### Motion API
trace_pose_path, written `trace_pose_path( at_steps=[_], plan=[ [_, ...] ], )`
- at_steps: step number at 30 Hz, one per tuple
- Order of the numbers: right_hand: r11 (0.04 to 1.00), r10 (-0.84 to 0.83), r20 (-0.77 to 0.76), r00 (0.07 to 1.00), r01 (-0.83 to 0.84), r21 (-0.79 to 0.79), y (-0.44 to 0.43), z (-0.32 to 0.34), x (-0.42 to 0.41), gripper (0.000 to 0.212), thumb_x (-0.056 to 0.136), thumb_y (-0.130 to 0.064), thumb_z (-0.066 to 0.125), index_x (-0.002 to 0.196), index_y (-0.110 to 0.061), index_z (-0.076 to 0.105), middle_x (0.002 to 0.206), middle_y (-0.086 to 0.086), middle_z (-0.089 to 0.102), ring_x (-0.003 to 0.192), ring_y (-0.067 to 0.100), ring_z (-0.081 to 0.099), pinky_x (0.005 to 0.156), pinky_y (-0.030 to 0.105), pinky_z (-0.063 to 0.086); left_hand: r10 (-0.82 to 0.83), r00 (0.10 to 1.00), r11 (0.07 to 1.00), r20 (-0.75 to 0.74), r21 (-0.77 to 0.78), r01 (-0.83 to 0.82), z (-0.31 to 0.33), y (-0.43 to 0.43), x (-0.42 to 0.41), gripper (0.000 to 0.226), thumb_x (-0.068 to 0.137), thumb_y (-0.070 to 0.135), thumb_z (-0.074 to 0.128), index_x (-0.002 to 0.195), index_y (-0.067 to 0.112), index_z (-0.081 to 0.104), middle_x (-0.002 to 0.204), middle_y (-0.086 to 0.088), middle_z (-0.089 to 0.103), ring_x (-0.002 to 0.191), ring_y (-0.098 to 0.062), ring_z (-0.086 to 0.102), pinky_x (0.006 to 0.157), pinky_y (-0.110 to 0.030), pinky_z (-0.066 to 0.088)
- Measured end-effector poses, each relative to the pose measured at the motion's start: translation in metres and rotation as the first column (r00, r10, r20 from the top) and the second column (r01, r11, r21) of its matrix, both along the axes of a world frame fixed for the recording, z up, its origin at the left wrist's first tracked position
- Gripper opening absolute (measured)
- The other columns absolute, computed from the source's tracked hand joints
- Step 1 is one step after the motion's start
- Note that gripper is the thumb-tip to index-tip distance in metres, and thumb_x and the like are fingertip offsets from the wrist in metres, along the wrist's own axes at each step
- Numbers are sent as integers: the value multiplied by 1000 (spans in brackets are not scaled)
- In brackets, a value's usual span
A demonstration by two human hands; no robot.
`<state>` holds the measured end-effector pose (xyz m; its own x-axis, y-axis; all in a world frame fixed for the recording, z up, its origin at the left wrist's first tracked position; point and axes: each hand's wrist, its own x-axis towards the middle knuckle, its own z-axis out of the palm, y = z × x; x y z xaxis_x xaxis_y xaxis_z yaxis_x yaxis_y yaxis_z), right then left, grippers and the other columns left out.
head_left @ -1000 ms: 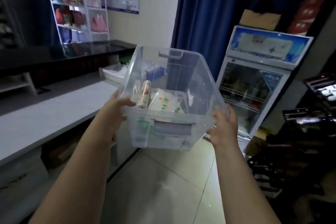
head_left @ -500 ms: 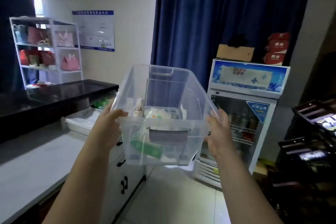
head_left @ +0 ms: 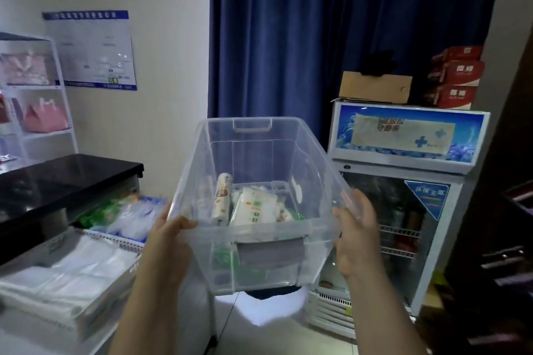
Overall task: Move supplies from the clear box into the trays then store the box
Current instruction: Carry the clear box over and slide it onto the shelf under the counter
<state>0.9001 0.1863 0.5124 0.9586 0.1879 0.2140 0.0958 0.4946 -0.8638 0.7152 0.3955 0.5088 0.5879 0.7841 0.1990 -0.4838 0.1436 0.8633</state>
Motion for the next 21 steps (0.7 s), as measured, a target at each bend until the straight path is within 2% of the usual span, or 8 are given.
trace_pose_path(
  at_steps=[3,5,8,10,12,14,18,21],
  plan=[
    [1000,-14,-13,1000,14,-5,29,-25,42,53,87,-2,55,128,-35,51,127,3,57,105,24,64,88,49,54,-19,1000,1000,5,-24,19,-17,23,41,55,65,-8,38,103,20,67,104,-14,63,91,-32,57,63,-33,44],
    [1000,24,-18,1000,-25,-9,48,-38,75,52,88,-4,54,128,-38,50,129,0,56,104,22,64,86,46,55,2,1000,999,6,-51,-2,-29,39,70,57,67,-10,37,97,24,71,96,-8,68,87,-28,60,64,-32,45],
    [994,101,-17,995,-102,-27,85,-47,137,52,90,-4,53,132,-34,46,136,1,53,113,25,60,96,53,49,67,998,995,12,-72,-66,-38,68,120,59,70,-11,36,87,30,75,82,-1,70,80,-22,62,67,-34,45],
    [989,148,-23,989,-148,-15,115,-47,181,52,90,-3,52,134,-30,45,138,1,52,120,26,55,102,56,42,108,994,990,21,-89,-105,-41,90,156,57,72,-11,36,93,26,73,77,-1,72,70,-18,65,61,-29,50],
    [980,196,-33,980,-196,-22,146,-44,223,52,90,-3,53,133,-32,46,138,-6,52,119,21,56,103,52,43,134,991,986,11,-98,-132,-40,112,188,54,70,-8,40,108,21,66,78,-3,72,65,-16,66,55,-25,53],
    [966,256,-46,966,-257,-23,177,-43,262,53,90,-5,55,130,-37,47,134,-14,54,111,14,61,94,44,50,148,989,986,-12,-73,-148,-40,133,215,59,62,-1,47,114,22,64,83,-5,72,67,-19,66,52,-29,53],
    [947,318,-92,944,-321,-25,236,-55,318,54,87,-3,56,127,-39,49,128,-20,58,100,4,65,70,25,54,177,984,982,-31,-61,-178,-50,174,255,57,52,7,56,98,37,72,87,2,75,71,-17,71,52,-30,55],
    [944,323,-148,935,-329,-16,283,-67,349,55,83,-1,57,125,-37,52,123,-17,61,91,4,67,62,22,52,231,973,970,-3,-80,-231,-59,207,285,55,51,10,59,96,38,73,92,2,75,75,-15,72,56,-29,57]
  ],
)
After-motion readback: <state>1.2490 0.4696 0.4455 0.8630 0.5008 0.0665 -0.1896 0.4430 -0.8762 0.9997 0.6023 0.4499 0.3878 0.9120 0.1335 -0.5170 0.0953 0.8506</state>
